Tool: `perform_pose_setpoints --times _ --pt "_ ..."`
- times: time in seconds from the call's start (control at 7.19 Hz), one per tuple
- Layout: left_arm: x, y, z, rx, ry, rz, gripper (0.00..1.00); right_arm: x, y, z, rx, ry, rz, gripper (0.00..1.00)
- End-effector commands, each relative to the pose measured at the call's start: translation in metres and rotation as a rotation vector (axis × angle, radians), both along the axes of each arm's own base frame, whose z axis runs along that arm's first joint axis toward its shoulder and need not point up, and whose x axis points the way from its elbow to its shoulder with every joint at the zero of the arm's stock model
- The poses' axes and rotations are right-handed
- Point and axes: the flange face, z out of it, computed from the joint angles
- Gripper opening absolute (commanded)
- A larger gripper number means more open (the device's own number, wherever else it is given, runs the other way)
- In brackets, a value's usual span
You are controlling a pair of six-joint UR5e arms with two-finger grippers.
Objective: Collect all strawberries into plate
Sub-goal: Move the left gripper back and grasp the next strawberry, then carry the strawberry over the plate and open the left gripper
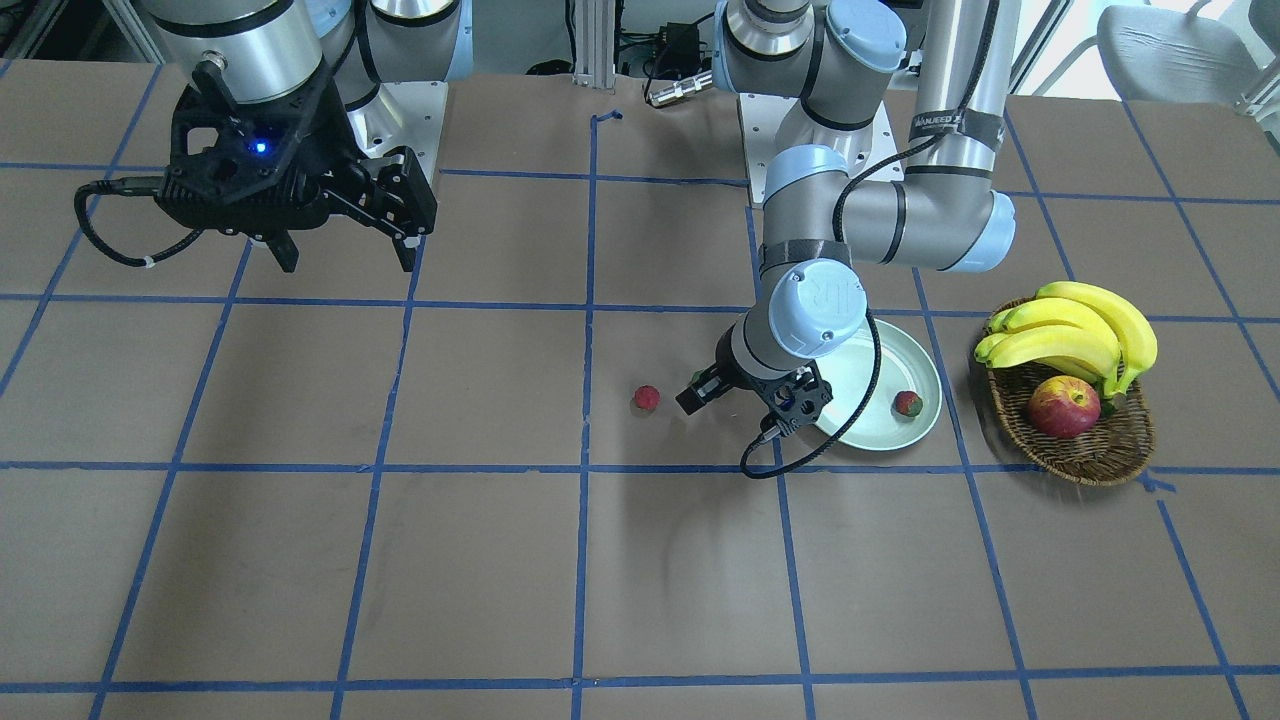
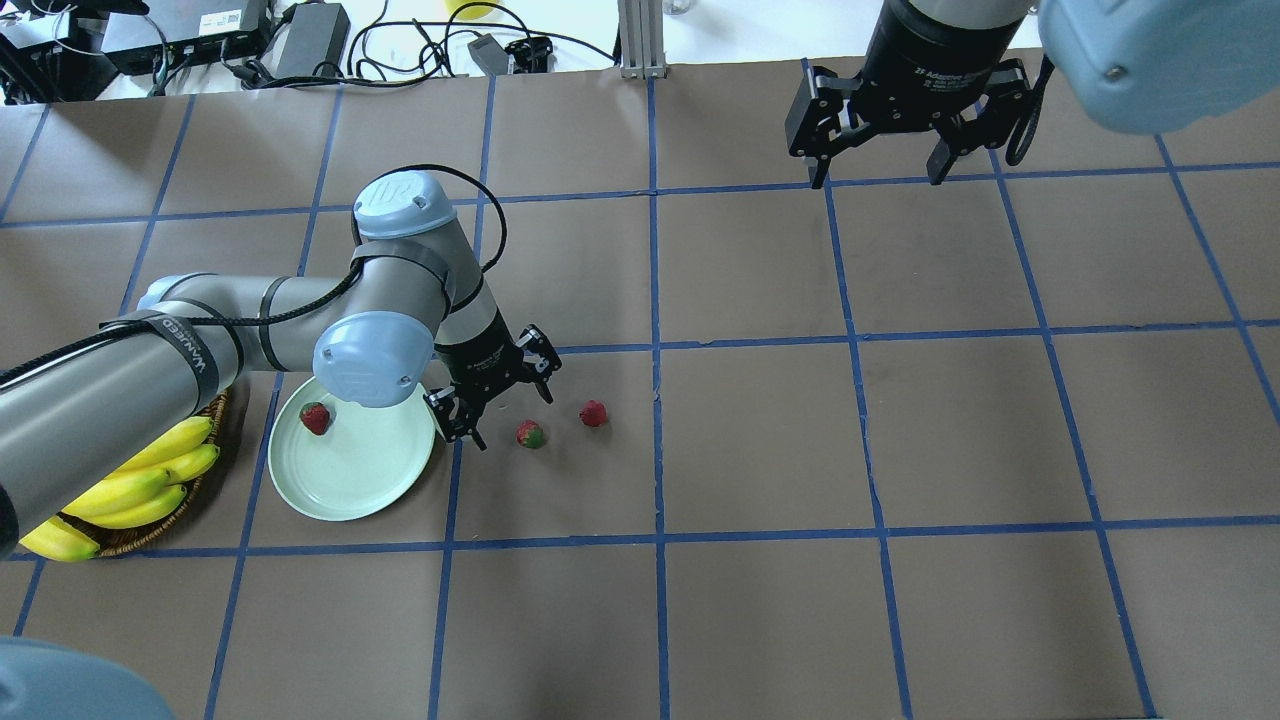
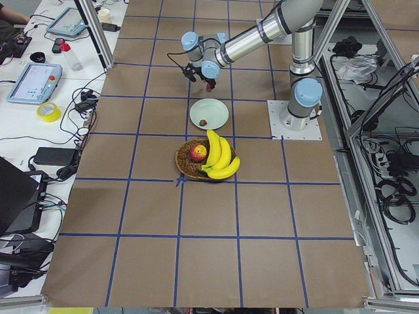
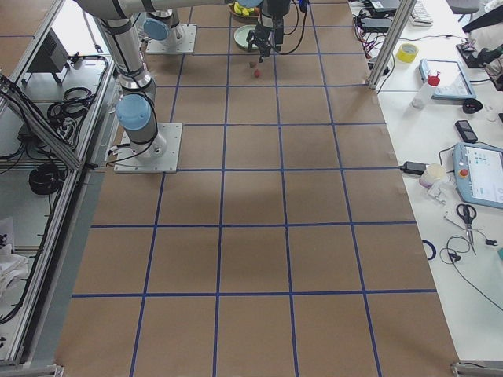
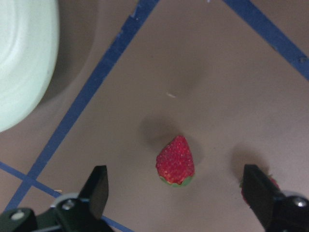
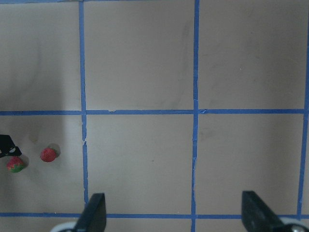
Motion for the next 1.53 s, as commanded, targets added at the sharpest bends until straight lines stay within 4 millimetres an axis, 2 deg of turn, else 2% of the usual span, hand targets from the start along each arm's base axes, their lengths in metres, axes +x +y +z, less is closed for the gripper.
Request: perform_pose_setpoints --times 0.0,0.14,0.28,0.42,0.69,0.83,0.97,1.25,1.39 --pt "0.001 0.008 -0.014 0.032 -0.003 0.003 0.95 -0.003 -0.004 0.003 -0.028 0.004 -0.021 1.0" --pt "0.0 0.008 -0.014 0.03 0.007 0.007 0.93 -0.003 -0.005 0.003 -0.036 0.005 -0.022 1.0" --pt "-0.004 0.007 -0.014 0.034 0.036 0.016 0.44 -0.003 -0.006 0.003 -0.042 0.006 -0.022 1.0" --pt "-0.006 0.006 -0.013 0.036 0.058 0.028 0.0 -0.005 -0.006 0.001 -0.035 0.005 -0.023 1.0" --pt "-0.005 0.006 -0.01 0.025 0.052 0.002 0.0 -0.006 -0.006 0.0 -0.035 0.005 -0.023 1.0" --pt "-0.004 0.001 0.006 -0.012 0.048 -0.003 0.0 -0.006 -0.006 0.0 -0.035 0.004 -0.025 1.0" --pt "0.004 -0.008 0.019 -0.053 -0.038 -0.031 0.0 -0.006 -0.006 0.0 -0.035 0.004 -0.025 1.0" --pt "0.012 -0.038 0.075 -0.101 -0.132 -0.058 0.0 -0.004 -0.007 0.0 -0.034 -0.007 -0.021 1.0" --pt "0.032 -0.052 0.096 -0.105 -0.184 -0.158 0.0 -0.004 -0.007 -0.001 -0.032 -0.008 -0.02 1.0"
